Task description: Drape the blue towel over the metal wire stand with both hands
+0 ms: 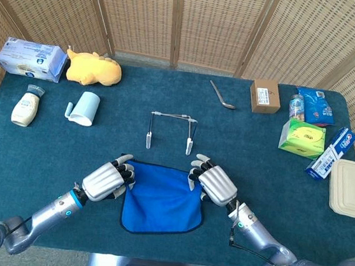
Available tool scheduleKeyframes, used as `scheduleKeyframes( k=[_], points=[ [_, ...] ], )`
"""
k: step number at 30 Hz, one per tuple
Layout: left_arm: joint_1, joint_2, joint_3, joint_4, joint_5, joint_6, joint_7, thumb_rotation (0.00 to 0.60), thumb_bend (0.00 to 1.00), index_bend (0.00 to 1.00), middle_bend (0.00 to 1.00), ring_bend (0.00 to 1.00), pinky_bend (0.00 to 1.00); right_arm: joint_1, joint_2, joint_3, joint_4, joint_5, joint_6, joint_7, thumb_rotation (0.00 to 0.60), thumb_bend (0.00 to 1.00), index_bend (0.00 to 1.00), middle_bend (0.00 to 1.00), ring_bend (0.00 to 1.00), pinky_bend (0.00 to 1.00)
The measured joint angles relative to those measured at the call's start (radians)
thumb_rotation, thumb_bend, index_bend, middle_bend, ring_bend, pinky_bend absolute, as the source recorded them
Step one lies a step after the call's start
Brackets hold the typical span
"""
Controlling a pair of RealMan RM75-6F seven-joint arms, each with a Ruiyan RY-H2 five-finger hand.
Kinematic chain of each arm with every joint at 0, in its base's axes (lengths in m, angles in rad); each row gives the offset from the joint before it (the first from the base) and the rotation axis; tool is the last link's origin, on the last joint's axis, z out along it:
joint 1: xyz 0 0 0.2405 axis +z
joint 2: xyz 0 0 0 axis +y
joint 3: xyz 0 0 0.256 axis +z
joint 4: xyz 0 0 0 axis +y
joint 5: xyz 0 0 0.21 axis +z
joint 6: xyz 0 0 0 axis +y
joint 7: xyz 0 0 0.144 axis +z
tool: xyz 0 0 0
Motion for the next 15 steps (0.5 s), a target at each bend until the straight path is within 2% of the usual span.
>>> scheduleKeyframes(
  k=[7,15],
  points=[
    [0.019,0.067,-0.034,-0.087,-0.019,0.058,-0.031,0.600,0.67,0.80,0.49,0.33,0.13,-0.002,0.093,0.073,-0.184,0.091,-0.019,-0.021,0.600,0.42,1.00,0.52,0.26,0.17],
    [0.014,0.137,-0.111,-0.185,-0.062,0.087,-0.075,0.600,0.66,0.80,0.49,0.33,0.13,0.010,0.203,0.191,-0.352,0.213,-0.048,-0.037,0.600,0.42,1.00,0.52,0.27,0.17]
  ],
)
